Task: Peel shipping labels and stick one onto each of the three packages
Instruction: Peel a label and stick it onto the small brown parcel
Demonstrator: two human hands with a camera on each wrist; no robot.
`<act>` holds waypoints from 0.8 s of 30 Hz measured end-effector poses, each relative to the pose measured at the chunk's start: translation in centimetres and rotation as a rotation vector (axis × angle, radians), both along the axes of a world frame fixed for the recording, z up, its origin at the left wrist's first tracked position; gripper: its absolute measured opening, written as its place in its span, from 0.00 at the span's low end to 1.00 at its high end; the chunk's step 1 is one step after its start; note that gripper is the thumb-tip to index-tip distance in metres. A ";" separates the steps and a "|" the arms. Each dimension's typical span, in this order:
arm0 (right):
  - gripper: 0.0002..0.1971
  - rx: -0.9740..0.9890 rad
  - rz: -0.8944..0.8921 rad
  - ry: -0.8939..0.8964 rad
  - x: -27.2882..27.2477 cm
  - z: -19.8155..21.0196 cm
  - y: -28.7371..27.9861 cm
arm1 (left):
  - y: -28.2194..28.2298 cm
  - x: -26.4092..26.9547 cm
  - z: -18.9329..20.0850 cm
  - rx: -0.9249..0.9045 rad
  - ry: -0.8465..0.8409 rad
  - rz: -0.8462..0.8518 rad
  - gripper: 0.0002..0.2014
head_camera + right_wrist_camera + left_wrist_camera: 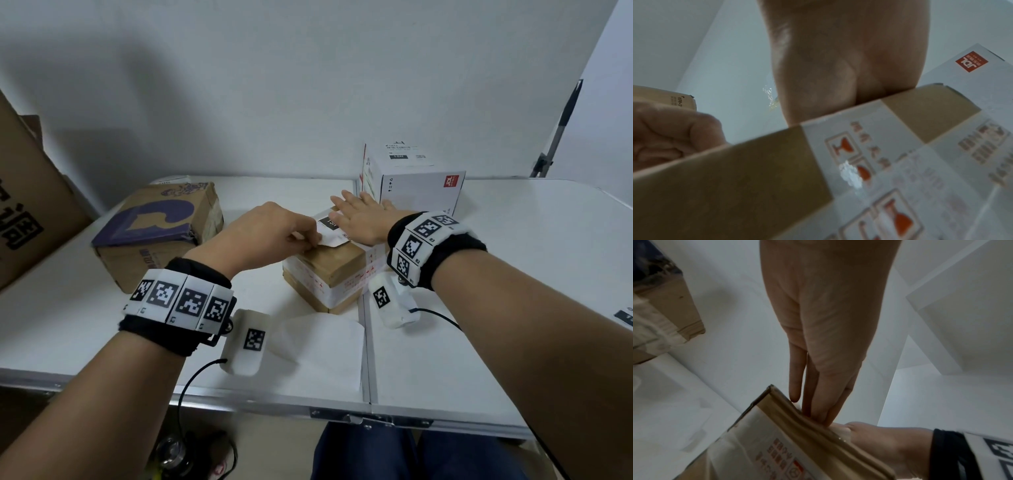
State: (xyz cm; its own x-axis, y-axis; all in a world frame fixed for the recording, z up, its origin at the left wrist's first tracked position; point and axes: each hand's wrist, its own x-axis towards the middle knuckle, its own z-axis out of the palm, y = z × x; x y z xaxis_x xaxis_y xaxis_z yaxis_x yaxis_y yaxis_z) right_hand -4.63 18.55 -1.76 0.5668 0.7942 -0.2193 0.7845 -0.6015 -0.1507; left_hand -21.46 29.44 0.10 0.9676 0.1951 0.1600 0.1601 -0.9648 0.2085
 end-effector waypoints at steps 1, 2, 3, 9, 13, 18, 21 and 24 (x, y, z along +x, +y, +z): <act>0.29 -0.002 0.003 -0.004 -0.1 0.0 0.0 | 0.2 -0.1 -0.1 -0.027 -0.007 -0.001 0.07; 0.30 -0.004 0.005 -0.009 -0.1 0.0 0.0 | 0.3 -0.2 -0.2 -0.051 -0.015 0.000 0.07; 0.30 -0.006 0.006 -0.016 -0.1 0.1 0.0 | 0.4 -0.3 -0.2 -0.072 -0.026 0.002 0.08; 0.30 -0.016 0.027 -0.036 -0.1 0.1 0.2 | 1.7 -1.0 -0.6 -0.261 0.074 0.043 0.50; 0.29 -0.013 0.050 -0.035 -0.3 0.1 0.4 | 2.2 -0.6 -1.5 -0.296 0.165 0.096 0.58; 0.29 -0.003 0.048 -0.046 -0.7 0.0 0.4 | 1.7 -0.6 -1.4 -0.271 0.109 0.094 0.44; 0.29 -0.013 0.075 -0.058 -1.3 0.1 0.2 | 1.8 -0.4 -1.1 -0.269 0.099 0.083 0.42; 0.30 -0.024 0.087 -0.065 -2.3 0.1 0.0 | 2.0 -0.2 -1.2 -0.236 0.090 0.071 0.43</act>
State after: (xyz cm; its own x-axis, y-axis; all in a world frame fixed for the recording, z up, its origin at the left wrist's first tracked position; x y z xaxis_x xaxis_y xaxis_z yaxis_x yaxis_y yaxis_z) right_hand -6.97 18.54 -1.65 0.5097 0.8359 -0.2037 0.8415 -0.5337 -0.0844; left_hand -21.71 31.40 -1.08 0.9584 0.2850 0.0160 0.2539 -0.8767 0.4085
